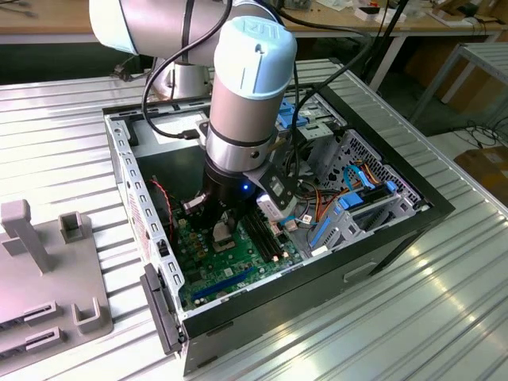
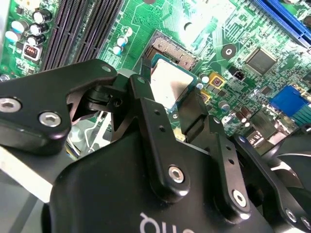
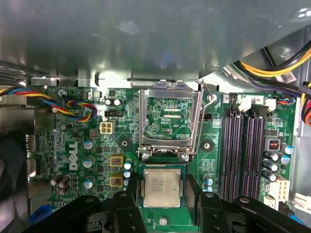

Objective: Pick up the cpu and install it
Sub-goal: 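Place the cpu into insertion slot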

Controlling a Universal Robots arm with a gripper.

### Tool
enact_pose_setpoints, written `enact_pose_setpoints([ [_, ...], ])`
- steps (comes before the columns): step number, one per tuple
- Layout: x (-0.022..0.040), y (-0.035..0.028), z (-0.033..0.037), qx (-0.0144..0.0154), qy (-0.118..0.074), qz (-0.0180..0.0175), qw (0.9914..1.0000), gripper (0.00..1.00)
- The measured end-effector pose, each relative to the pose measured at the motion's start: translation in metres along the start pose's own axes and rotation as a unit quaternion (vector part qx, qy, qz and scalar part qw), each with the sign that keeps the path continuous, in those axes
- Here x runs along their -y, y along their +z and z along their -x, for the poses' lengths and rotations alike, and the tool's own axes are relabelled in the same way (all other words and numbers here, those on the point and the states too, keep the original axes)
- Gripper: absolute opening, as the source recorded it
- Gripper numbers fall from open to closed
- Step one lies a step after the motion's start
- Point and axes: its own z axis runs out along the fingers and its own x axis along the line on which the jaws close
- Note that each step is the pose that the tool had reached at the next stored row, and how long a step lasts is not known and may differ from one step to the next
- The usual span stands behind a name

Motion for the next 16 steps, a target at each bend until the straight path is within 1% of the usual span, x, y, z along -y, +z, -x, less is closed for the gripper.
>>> enact_pose_setpoints([
  [4, 0.0005, 0.0011, 0.0006, -0.0002, 0.002, -0.0001, 1.0, 0.47],
  [6, 0.0028, 0.0016, 0.0007, -0.0002, 0.003, -0.0002, 0.99999, 0.47],
  [9, 0.0043, 0.0022, 0.0007, -0.0002, 0.005, -0.0001, 0.99999, 0.47],
  [16, 0.0045, 0.0061, 0.0025, -0.0003, 0.005, -0.0002, 0.99999, 0.47],
])
